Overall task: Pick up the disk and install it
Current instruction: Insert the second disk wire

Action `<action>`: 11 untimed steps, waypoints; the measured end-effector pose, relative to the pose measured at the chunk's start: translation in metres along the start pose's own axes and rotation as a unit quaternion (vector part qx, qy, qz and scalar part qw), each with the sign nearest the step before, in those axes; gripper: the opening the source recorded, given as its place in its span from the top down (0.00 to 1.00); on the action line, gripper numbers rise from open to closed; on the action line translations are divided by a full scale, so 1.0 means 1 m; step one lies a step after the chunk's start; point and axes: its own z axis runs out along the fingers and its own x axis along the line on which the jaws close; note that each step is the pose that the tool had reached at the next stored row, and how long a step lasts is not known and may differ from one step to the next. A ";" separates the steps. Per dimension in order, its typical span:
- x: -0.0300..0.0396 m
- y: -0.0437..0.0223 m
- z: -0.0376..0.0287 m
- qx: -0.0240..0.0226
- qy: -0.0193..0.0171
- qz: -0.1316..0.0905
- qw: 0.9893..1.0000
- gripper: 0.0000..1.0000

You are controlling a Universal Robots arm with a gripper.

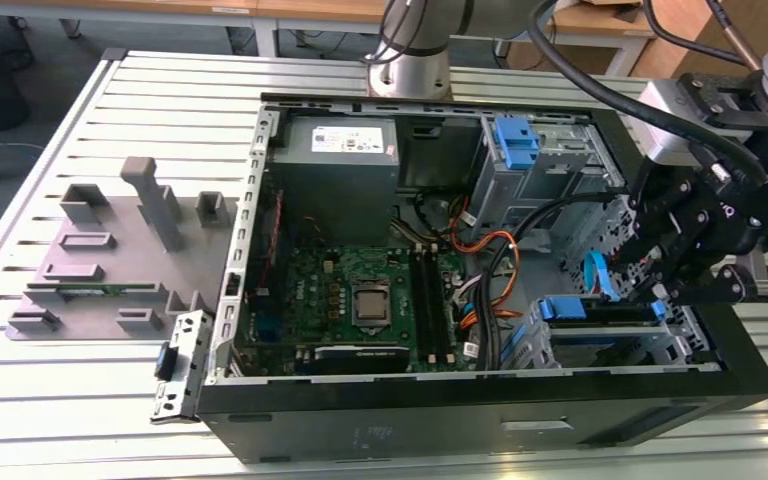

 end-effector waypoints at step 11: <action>-0.0031 -0.0002 0.0004 0.000 0.000 0.000 1.000 0.56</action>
